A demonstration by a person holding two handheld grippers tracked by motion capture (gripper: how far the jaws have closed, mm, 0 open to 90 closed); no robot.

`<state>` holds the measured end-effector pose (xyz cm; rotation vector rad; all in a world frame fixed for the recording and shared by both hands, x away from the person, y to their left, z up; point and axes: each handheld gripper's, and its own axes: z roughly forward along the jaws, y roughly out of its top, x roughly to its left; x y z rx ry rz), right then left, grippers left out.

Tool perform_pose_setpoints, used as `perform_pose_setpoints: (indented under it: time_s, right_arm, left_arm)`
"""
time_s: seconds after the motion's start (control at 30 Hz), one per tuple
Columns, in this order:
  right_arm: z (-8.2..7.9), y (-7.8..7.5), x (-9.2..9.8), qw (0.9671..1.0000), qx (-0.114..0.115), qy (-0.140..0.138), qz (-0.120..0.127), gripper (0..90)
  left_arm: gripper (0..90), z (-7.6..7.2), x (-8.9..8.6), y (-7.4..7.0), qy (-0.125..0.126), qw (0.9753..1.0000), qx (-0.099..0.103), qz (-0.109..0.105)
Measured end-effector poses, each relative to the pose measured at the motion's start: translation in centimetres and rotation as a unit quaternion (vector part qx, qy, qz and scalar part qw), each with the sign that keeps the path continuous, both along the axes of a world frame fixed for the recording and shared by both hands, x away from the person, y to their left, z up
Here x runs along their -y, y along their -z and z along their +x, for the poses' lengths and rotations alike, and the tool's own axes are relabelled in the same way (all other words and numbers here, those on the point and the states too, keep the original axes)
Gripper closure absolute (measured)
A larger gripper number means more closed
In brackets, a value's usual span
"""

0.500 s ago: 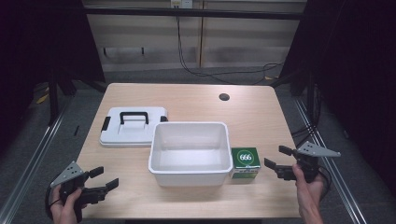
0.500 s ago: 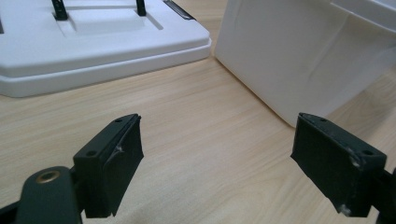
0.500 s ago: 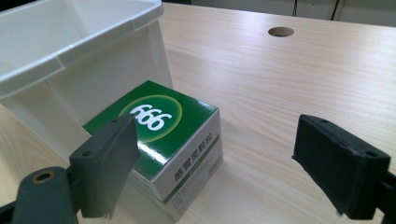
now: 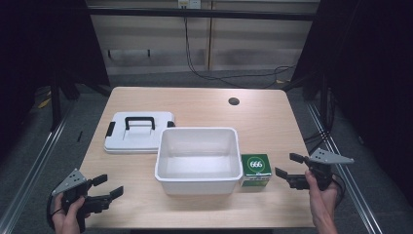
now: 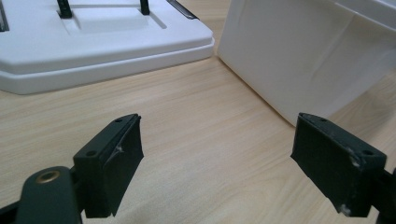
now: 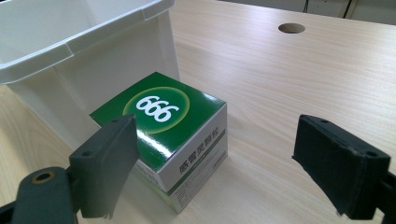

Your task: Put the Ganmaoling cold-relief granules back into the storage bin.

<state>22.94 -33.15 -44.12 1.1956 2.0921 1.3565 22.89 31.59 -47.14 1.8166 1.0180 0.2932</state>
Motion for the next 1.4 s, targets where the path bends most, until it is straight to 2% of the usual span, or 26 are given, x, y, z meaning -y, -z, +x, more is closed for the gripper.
perform_pose_setpoints:
  time_s: [0.1,0.13,0.23,0.27,0.33,0.43,0.53,0.57,0.6,0.73,0.93,1.03,1.07,1.17,1.2,1.23,1.3,1.4]
  right_arm:
    - [0.0,0.0,0.0,1.0000,0.003,-0.003,-0.008,13.4]
    - [0.0,-0.2,0.0,0.9997,0.009,-0.003,-0.021,13.3]
    - [-0.2,-0.7,-0.1,0.9996,0.018,-0.011,-0.019,13.4]
    - [-0.5,-1.5,-0.3,0.9989,0.037,-0.017,-0.020,13.4]
    - [-0.6,-2.1,-0.5,0.9985,0.047,-0.019,-0.019,13.4]
    - [-0.5,-2.5,-0.9,0.9980,0.046,-0.035,-0.025,13.4]
    - [-0.3,-3.0,-1.7,0.9959,0.043,-0.063,-0.050,13.4]
    - [-0.3,-3.0,-1.7,0.9959,0.043,-0.063,-0.050,13.4]
    - [-0.3,-3.4,-2.3,0.9943,0.042,-0.075,-0.063,13.4]
    - [0.1,-4.2,-2.7,0.9926,0.047,-0.084,-0.074,13.4]
    - [1.1,-5.3,-3.0,0.9908,0.035,-0.111,-0.068,13.3]
    - [1.6,-5.5,-3.1,0.9899,0.020,-0.123,-0.068,13.3]
    - [2.0,-5.6,-3.3,0.9882,0.007,-0.130,-0.080,13.4]
    - [2.3,-5.7,-3.6,0.9880,0.004,-0.128,-0.086,13.4]
    - [2.4,-5.7,-3.8,0.9869,0.004,-0.132,-0.093,13.4]
    - [2.7,-5.8,-4.2,0.9843,0.000,-0.142,-0.105,13.4]
    - [2.9,-5.9,-4.3,0.9832,-0.005,-0.149,-0.105,13.4]
    - [3.5,-5.8,-4.8,0.9787,-0.022,-0.169,-0.115,13.2]
  left_arm:
    - [15.9,0.1,0.1,0.0,-0.001,1.0000,0.000,-0.001]
    - [15.9,0.2,0.2,0.0,0.001,1.0000,-0.001,0.000]
    - [15.9,0.2,0.3,0.0,0.004,1.0000,0.000,0.001]
    - [15.8,0.1,0.2,0.0,0.005,1.0000,0.002,0.003]
    - [15.9,0.0,0.2,0.0,0.004,1.0000,0.000,-0.001]
    - [15.8,0.0,0.2,0.0,0.004,1.0000,0.002,0.000]
    - [15.9,0.0,0.2,0.0,0.005,1.0000,0.001,-0.001]
    - [15.9,0.0,0.2,0.0,0.005,1.0000,0.002,0.000]
    - [15.9,0.0,0.2,-0.1,0.003,1.0000,0.002,0.001]
    - [15.9,0.0,0.1,0.0,0.000,1.0000,0.000,0.001]
    - [15.8,-0.1,0.2,0.0,-0.001,1.0000,0.000,0.001]
    - [15.9,-0.1,0.1,0.0,-0.002,1.0000,0.000,-0.001]
    - [15.9,-0.1,0.1,0.0,0.000,1.0000,-0.001,-0.002]
    - [15.9,-0.1,0.2,0.0,0.002,1.0000,-0.001,0.000]
    - [15.9,-0.1,0.2,0.0,0.003,1.0000,0.000,0.001]
    - [15.9,-0.1,0.2,0.0,0.002,1.0000,-0.001,0.000]
    - [15.9,-0.1,0.2,0.0,0.001,1.0000,-0.001,0.000]
    - [15.9,-0.1,0.2,0.0,0.000,1.0000,-0.002,-0.001]
